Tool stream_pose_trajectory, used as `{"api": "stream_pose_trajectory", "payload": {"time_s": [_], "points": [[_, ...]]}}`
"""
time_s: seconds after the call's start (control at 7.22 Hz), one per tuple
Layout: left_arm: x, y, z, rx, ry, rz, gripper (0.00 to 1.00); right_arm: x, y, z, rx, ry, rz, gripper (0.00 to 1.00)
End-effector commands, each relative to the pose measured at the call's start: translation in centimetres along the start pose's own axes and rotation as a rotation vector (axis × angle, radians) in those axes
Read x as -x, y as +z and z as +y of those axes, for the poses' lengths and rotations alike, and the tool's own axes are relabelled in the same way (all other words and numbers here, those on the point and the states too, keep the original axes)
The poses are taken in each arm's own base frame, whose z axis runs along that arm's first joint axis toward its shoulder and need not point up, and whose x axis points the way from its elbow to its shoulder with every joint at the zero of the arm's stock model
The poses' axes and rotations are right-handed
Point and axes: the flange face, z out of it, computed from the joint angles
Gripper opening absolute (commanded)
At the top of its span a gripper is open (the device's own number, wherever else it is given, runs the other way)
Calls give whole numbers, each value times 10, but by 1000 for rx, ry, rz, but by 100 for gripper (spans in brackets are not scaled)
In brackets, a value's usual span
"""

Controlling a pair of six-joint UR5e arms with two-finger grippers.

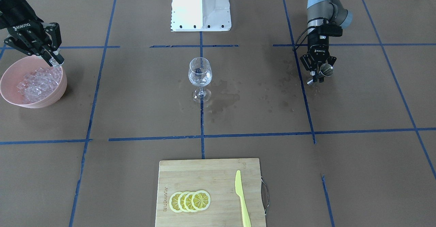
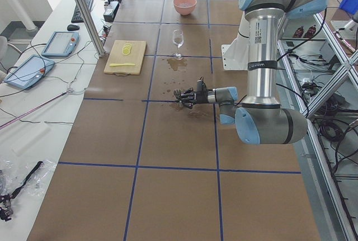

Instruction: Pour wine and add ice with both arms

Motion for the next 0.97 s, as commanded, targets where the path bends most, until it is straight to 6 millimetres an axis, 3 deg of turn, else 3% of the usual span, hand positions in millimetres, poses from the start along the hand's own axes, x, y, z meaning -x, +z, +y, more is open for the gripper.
{"api": "stream_pose_trajectory", "payload": {"time_s": [0.0, 0.42, 0.55, 0.69, 0.83], "points": [[-4, 0, -1, -1, -8, 3, 0, 25, -4, -10, -10, 33, -48, 0], [-4, 0, -1, -1, -8, 3, 25, 57, -5, -15, -7, 59, -101, 0], [-4, 0, -1, -1, -8, 3, 28, 61, -5, -16, -9, 59, -107, 0], [-4, 0, -1, -1, -6, 3, 40, 68, -2, -15, -3, 55, -115, 0], [-4, 0, -1, -1, -8, 3, 45, 71, -1, -14, 0, 60, -118, 0]]}}
